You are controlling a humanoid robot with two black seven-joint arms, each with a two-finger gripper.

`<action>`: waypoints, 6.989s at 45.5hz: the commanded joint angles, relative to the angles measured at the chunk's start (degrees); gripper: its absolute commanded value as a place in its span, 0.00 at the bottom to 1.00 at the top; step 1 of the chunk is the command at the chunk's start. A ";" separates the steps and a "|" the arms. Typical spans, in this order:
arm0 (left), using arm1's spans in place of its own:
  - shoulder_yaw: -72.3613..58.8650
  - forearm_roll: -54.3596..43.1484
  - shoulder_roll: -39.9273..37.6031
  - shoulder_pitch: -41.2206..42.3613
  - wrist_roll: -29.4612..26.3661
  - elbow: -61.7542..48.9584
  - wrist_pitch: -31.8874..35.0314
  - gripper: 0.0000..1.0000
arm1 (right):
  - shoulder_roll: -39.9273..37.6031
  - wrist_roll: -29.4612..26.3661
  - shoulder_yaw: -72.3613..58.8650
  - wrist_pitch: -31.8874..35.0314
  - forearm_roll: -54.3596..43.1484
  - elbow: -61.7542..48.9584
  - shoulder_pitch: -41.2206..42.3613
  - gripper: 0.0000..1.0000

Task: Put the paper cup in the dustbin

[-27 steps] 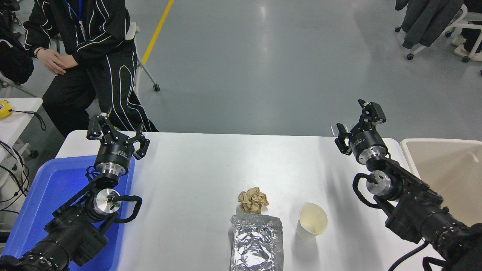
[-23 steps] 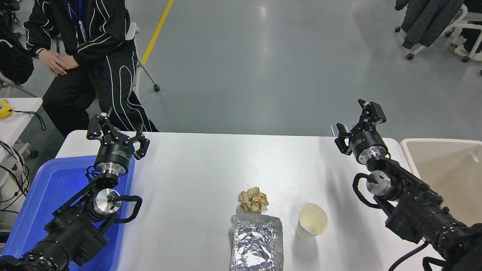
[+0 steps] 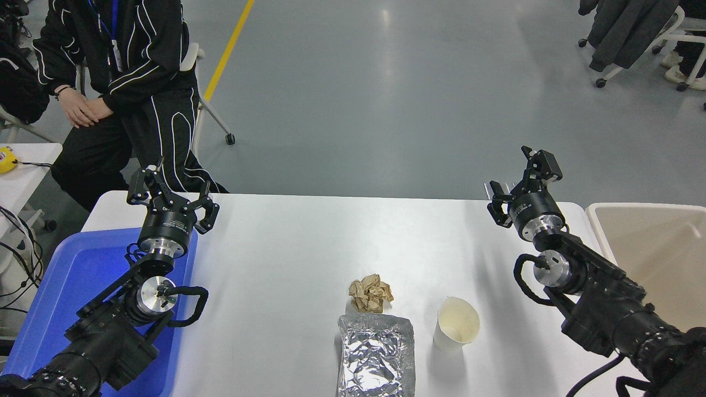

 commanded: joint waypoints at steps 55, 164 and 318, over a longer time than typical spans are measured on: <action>0.01 0.00 -0.03 0.00 0.03 0.00 0.00 1.00 | -11.11 -0.56 -23.14 0.75 0.09 0.59 10.71 0.99; 0.01 0.00 0.06 0.00 -0.06 0.00 0.00 1.00 | -5.40 4.10 -91.37 11.74 -67.67 30.83 39.90 0.89; 0.01 0.00 -0.03 0.00 -0.06 0.00 0.00 1.00 | -24.73 -12.16 -48.40 1.89 -10.54 -33.42 7.39 0.00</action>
